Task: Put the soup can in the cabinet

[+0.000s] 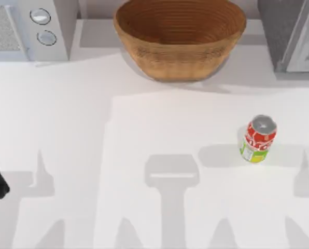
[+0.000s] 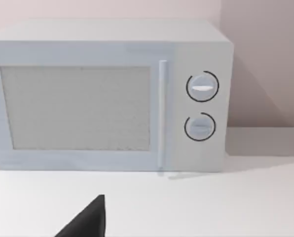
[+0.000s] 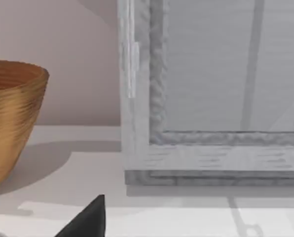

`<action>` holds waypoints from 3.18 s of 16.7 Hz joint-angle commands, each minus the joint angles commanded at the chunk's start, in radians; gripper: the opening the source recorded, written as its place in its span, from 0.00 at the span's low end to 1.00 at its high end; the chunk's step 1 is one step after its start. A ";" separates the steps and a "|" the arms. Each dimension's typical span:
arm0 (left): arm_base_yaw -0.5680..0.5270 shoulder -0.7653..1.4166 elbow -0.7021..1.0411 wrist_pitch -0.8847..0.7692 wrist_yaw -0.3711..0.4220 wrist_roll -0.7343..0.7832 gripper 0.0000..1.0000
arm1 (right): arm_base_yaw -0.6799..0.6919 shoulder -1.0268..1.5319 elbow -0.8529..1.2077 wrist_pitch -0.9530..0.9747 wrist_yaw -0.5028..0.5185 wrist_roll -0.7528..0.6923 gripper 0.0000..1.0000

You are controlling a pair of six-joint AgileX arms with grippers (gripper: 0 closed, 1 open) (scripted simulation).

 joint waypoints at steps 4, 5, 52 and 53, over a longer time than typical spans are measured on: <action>0.000 0.000 0.000 0.000 0.000 0.000 1.00 | 0.008 0.023 0.005 0.021 0.012 0.003 1.00; 0.000 0.000 0.000 0.000 0.000 0.000 1.00 | 0.016 0.048 0.009 0.041 0.024 0.006 1.00; 0.000 0.000 0.000 0.000 0.000 0.000 1.00 | 0.607 2.218 0.428 1.543 0.626 0.152 1.00; 0.000 0.000 0.000 0.000 0.000 0.000 1.00 | 0.607 2.218 0.428 1.543 0.626 0.152 1.00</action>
